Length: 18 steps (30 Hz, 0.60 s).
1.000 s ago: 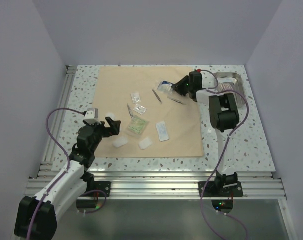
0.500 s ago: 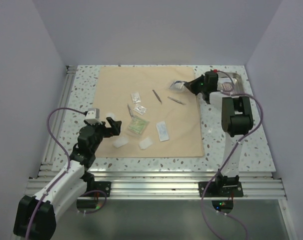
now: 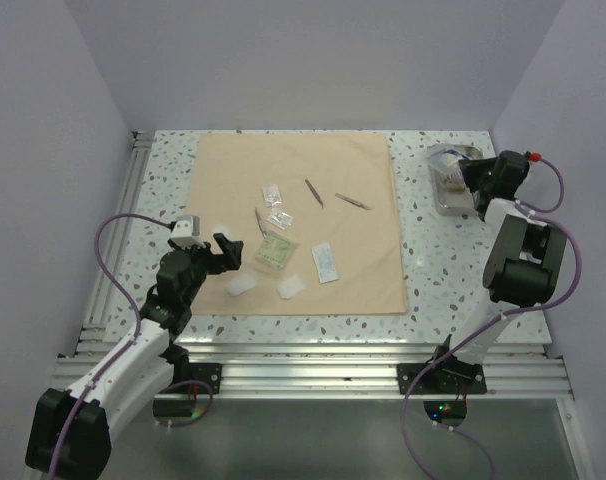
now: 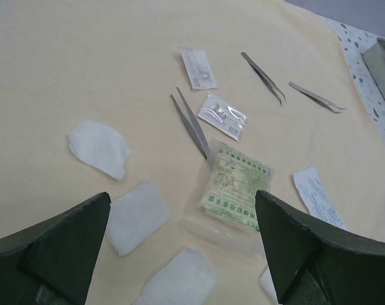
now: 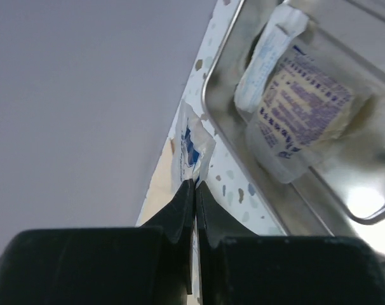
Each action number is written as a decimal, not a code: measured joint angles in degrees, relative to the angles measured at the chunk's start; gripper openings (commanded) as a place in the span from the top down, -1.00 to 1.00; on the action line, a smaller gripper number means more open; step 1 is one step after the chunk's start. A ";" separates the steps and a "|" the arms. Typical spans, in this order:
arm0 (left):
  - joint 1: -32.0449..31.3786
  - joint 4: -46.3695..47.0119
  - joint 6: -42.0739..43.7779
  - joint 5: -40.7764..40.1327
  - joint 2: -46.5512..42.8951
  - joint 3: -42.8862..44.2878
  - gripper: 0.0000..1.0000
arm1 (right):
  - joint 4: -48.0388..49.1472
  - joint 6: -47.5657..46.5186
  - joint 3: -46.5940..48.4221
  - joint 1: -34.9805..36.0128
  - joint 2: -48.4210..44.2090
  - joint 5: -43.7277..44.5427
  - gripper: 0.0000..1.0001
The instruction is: Prepare the surgical pack
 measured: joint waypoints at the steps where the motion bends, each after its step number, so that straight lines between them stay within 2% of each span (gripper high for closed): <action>1: 0.00 0.00 0.02 -0.04 0.00 0.02 -1.00 | -0.37 -0.11 -0.90 -0.61 -0.42 0.61 1.00; 7: -0.02 0.00 0.02 -0.20 0.24 0.09 -1.00 | -4.72 -1.46 -4.98 -1.68 -4.87 5.95 1.00; 15: -0.26 0.00 0.04 -0.20 0.20 0.13 -1.00 | -5.55 -2.12 -8.90 -2.86 -8.55 9.55 0.99; 17: -0.33 0.00 0.04 -0.17 0.20 0.13 -1.00 | -5.86 -2.40 -9.11 -3.10 -8.55 10.29 0.73; 18: -0.37 0.00 0.07 -0.20 0.20 0.13 -1.00 | -6.05 -2.54 -9.22 -3.19 -8.55 10.58 0.43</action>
